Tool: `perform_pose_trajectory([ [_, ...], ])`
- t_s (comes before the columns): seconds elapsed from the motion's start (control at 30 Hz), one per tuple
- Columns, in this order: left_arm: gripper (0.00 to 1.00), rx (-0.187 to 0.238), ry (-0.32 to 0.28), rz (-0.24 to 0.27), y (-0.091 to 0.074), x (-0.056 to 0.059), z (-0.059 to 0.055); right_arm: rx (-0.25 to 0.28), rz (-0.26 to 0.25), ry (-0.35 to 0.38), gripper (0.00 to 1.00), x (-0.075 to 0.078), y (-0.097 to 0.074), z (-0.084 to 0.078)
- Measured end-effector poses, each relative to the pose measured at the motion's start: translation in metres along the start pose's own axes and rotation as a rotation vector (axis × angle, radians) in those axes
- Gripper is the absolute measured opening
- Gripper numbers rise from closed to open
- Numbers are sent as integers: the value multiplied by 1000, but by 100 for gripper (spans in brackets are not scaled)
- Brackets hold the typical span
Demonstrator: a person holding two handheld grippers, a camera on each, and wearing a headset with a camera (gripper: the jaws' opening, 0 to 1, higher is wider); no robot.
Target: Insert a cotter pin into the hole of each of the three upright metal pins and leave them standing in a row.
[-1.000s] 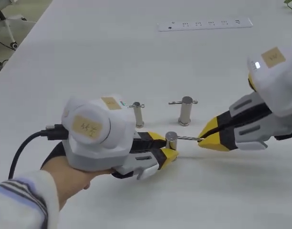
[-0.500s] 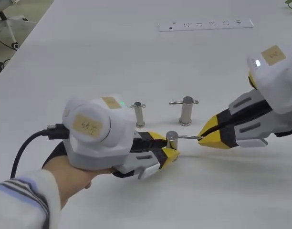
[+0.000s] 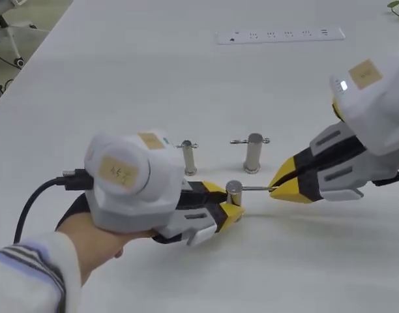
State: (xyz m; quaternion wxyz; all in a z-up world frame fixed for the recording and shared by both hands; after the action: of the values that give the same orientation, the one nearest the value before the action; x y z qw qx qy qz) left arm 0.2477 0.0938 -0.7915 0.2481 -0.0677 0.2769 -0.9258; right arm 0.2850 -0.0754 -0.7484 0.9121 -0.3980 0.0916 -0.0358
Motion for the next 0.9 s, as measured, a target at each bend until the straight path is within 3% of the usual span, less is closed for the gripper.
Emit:
perform_pose_trajectory([
  [0.43,12,-1,-6,-13,1,-2,0,-11,-4,1,3,-1,-3,-1],
  [0.9,12,-10,-3,-13,1,-2,1,-73,17,-84,3,4,-3,10],
])
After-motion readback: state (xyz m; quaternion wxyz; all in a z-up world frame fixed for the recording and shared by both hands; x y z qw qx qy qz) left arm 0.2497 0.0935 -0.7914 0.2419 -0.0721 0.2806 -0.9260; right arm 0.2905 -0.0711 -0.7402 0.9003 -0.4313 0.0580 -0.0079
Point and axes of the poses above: the centre of the closed fingertips' face, and the gripper's own axes: y roughly forward along the fingers, x roughly to its right, z roughly out of its top, the point moved 10 cm from there along -y, roughly backward along the fingers, and after that the axes turned 11 degrees about y, right-handed, at the moved point
